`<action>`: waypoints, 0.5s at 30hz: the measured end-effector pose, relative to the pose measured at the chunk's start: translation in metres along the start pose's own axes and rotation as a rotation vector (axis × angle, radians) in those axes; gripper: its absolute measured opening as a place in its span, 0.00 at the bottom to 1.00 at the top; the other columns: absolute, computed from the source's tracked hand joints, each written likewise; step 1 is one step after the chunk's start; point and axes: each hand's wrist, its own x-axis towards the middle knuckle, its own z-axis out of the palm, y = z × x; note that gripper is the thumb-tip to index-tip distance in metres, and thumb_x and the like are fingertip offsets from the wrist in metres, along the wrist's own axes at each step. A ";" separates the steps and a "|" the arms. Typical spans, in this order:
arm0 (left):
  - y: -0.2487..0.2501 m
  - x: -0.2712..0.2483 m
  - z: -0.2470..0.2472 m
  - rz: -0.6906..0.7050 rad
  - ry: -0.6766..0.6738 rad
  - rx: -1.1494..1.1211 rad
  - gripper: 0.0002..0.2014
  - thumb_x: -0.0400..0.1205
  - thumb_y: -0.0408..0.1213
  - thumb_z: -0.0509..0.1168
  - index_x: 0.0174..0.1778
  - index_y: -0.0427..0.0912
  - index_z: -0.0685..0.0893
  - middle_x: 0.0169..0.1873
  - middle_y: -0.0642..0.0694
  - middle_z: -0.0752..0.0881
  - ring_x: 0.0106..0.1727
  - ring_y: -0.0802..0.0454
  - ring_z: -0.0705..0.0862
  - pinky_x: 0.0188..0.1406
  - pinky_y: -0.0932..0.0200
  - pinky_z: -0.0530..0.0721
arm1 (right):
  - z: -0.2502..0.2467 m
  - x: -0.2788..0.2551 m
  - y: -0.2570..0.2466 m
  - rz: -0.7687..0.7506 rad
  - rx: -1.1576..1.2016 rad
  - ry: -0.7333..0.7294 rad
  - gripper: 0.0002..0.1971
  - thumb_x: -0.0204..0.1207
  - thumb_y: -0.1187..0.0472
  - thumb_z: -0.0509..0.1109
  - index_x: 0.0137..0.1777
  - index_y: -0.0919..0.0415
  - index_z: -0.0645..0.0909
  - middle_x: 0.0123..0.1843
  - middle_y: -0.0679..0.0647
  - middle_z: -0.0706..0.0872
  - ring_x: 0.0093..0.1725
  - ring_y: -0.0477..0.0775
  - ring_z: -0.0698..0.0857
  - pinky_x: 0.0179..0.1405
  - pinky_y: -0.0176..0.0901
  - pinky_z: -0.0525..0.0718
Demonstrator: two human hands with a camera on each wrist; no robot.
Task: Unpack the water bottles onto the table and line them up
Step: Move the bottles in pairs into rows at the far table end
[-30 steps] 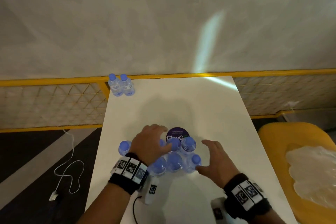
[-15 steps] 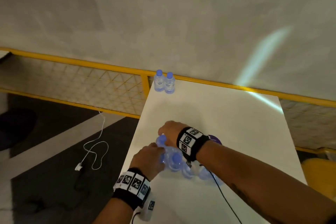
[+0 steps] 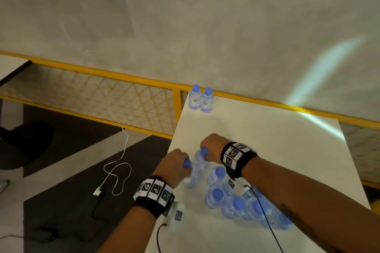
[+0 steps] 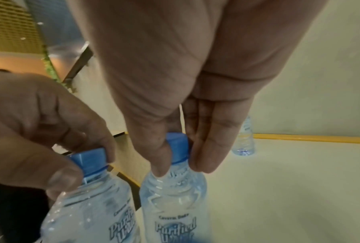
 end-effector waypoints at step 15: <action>-0.010 0.211 -0.049 -0.077 0.104 0.070 0.13 0.85 0.37 0.67 0.62 0.35 0.85 0.61 0.34 0.80 0.61 0.34 0.82 0.59 0.48 0.79 | -0.072 0.120 0.071 0.231 0.403 0.390 0.09 0.72 0.57 0.74 0.49 0.60 0.84 0.48 0.58 0.85 0.50 0.64 0.87 0.43 0.43 0.79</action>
